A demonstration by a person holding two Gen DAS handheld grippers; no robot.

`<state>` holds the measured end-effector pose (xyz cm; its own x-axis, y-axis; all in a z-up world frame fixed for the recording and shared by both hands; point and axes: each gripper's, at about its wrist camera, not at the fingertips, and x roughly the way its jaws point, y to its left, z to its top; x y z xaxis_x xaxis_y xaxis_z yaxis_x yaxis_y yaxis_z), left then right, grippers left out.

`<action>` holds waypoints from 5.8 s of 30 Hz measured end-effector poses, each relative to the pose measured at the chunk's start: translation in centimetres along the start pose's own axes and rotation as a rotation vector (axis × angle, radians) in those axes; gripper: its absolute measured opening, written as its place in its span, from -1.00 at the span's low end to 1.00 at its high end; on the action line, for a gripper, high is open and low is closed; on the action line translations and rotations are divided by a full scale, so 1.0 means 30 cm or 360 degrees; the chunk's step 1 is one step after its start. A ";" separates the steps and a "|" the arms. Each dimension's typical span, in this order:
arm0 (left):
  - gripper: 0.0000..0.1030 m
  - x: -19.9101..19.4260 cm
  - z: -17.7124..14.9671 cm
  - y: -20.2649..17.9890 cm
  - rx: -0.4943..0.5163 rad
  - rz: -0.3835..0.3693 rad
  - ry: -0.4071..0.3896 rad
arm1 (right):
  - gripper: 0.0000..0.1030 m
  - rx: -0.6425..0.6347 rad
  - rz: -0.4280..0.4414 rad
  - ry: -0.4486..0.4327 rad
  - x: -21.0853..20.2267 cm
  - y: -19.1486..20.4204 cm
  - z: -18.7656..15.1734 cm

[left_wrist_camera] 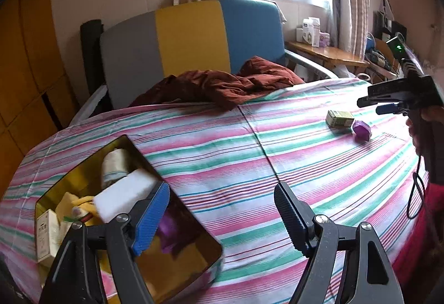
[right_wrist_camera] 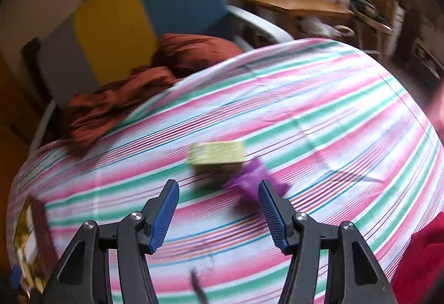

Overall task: Organize objects
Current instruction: 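Move both open tools to the green-yellow box and second purple packet, then grasp the green-yellow box with the left tool while the right tool grasps the purple packet, then carry the box with the left tool while the right tool carries the purple packet to the tray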

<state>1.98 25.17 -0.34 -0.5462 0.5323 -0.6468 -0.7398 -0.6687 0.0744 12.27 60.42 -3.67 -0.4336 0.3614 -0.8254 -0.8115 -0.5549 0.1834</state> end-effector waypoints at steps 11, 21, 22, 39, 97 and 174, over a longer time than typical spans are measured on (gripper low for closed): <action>0.52 0.122 0.042 -0.108 0.0078 -0.0075 0.0081 | 0.18 0.0301 -0.0002 0.0117 0.119 -0.181 0.012; 0.52 0.256 0.087 -0.199 0.0083 -0.0181 0.0179 | 0.29 0.0385 0.0024 0.0145 0.122 -0.234 0.006; 0.52 0.269 0.091 -0.208 0.0083 -0.0190 0.0189 | 0.32 0.0395 0.0020 0.0139 0.120 -0.241 0.006; 0.52 0.401 0.137 -0.298 0.0094 -0.0328 0.0295 | 0.35 -0.0279 -0.0265 0.0141 0.175 -0.042 -0.009; 0.46 0.643 0.222 -0.474 0.0034 -0.0257 0.0423 | -0.27 -0.0107 0.0216 0.0306 0.157 -0.026 -0.014; 0.42 -0.060 -0.092 0.206 -0.0314 0.0122 0.0007 | -0.34 -0.1489 -0.0316 0.0095 0.150 0.555 -0.385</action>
<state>-0.53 18.65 -0.82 -0.5959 0.4740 -0.6483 -0.6048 -0.7960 -0.0261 1.35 44.14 -10.50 -0.2800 0.4891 -0.8261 -0.2150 -0.8706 -0.4425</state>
